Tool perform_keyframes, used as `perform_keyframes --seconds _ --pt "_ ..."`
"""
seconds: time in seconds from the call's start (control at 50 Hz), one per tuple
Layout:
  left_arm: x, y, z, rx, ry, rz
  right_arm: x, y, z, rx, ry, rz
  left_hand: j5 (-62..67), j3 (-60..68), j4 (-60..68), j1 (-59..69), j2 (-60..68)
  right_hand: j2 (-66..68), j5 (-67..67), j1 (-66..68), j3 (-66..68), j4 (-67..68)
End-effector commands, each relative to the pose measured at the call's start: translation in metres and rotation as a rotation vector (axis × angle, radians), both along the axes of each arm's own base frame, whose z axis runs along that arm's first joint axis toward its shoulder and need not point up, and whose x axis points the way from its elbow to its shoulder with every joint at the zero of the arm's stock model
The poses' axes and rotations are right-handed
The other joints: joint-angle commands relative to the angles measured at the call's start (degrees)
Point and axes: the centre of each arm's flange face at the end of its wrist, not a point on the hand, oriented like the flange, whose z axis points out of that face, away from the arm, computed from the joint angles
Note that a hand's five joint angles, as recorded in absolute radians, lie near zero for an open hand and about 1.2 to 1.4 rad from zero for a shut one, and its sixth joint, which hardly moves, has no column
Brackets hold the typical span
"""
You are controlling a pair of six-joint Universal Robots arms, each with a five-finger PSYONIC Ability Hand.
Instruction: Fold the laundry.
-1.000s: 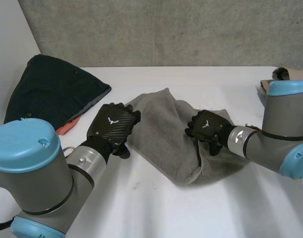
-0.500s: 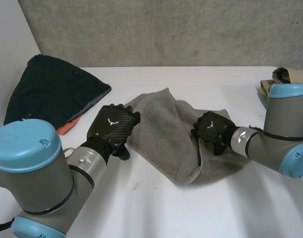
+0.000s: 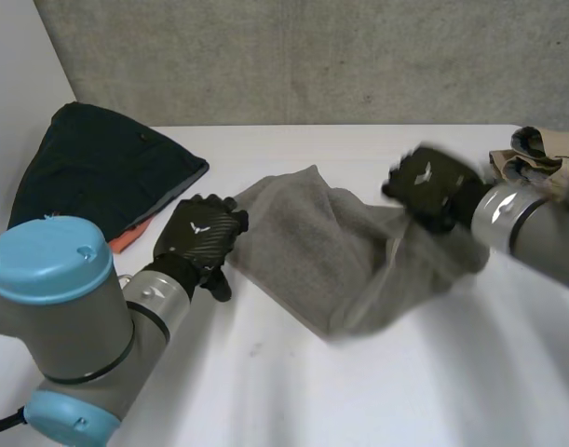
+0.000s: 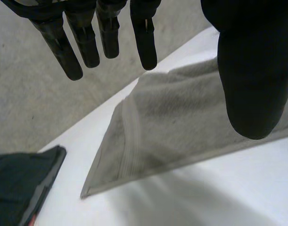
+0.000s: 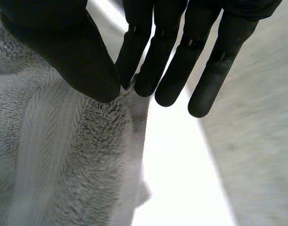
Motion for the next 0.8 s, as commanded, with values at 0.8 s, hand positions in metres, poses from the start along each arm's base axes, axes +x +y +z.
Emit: perform_keyframes --seconds 0.8 --pt "-0.023 -0.089 -0.042 -0.018 0.172 0.148 -0.037 0.096 0.203 -0.359 -0.550 -0.111 23.2 22.7 22.7 11.6 22.6 12.7 14.1 16.3 12.1 11.5"
